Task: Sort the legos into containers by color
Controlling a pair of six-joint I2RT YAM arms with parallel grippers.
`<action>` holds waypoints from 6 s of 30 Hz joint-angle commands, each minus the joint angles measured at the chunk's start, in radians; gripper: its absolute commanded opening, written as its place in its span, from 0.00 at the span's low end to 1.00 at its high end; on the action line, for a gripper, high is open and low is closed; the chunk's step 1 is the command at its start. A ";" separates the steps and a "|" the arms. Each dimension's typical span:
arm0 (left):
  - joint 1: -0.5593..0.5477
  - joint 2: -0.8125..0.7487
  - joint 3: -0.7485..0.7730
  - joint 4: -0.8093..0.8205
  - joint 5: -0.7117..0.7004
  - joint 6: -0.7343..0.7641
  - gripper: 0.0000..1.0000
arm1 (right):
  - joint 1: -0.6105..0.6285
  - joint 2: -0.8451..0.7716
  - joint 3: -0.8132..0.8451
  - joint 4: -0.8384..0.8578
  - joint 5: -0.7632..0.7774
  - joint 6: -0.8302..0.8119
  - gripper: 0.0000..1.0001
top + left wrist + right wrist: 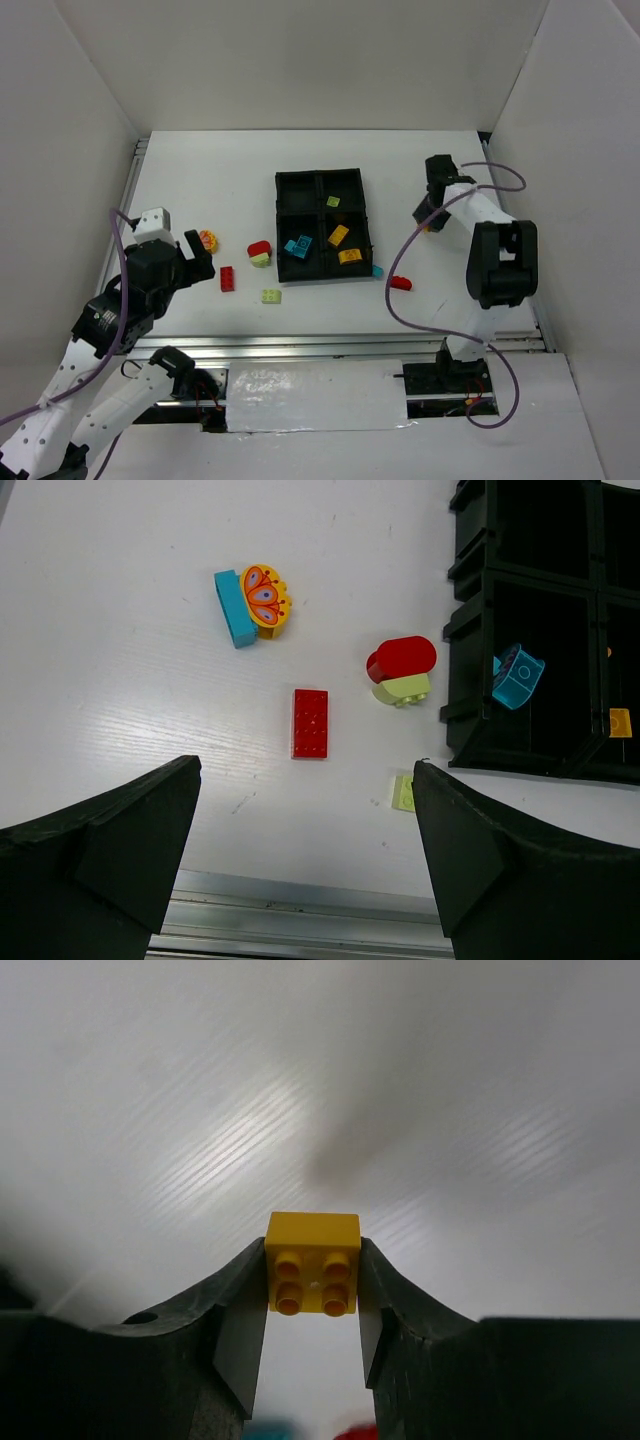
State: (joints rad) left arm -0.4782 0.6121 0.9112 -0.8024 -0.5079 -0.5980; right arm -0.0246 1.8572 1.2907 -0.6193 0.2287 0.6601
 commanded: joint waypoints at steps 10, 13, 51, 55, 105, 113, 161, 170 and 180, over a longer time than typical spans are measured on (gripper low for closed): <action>0.006 -0.012 -0.005 0.028 -0.024 0.004 1.00 | 0.621 -0.185 0.223 -0.017 0.155 -0.016 0.00; 0.004 -0.009 -0.005 0.026 -0.026 0.003 1.00 | 0.664 -0.125 0.272 -0.069 0.201 0.010 0.00; 0.007 -0.003 -0.008 0.035 -0.007 0.010 0.99 | 0.399 -1.211 -0.852 0.296 -0.155 0.816 1.00; 0.009 0.005 -0.006 0.034 -0.004 0.009 0.99 | 0.399 -1.367 -0.970 0.297 -0.008 1.054 1.00; 0.007 -0.029 -0.006 0.022 -0.029 -0.003 1.00 | 0.445 -0.664 -0.851 0.527 -0.040 1.437 0.75; 0.007 -0.034 -0.008 0.022 -0.027 -0.002 0.99 | 0.454 -0.629 -0.852 0.541 -0.032 1.455 0.64; 0.009 -0.035 -0.008 0.022 -0.029 -0.002 0.99 | 0.396 -0.474 -0.717 0.374 -0.086 1.425 0.70; 0.007 -0.038 -0.008 0.020 -0.037 -0.008 1.00 | 0.376 -0.408 -0.668 0.353 -0.106 1.406 0.58; 0.007 -0.038 -0.008 0.017 -0.040 -0.009 0.99 | 0.364 -0.432 -0.656 0.305 -0.085 1.388 0.27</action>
State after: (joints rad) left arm -0.4744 0.5743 0.9096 -0.8005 -0.5274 -0.6052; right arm 0.3504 1.4425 0.6155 -0.2379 0.1104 1.9984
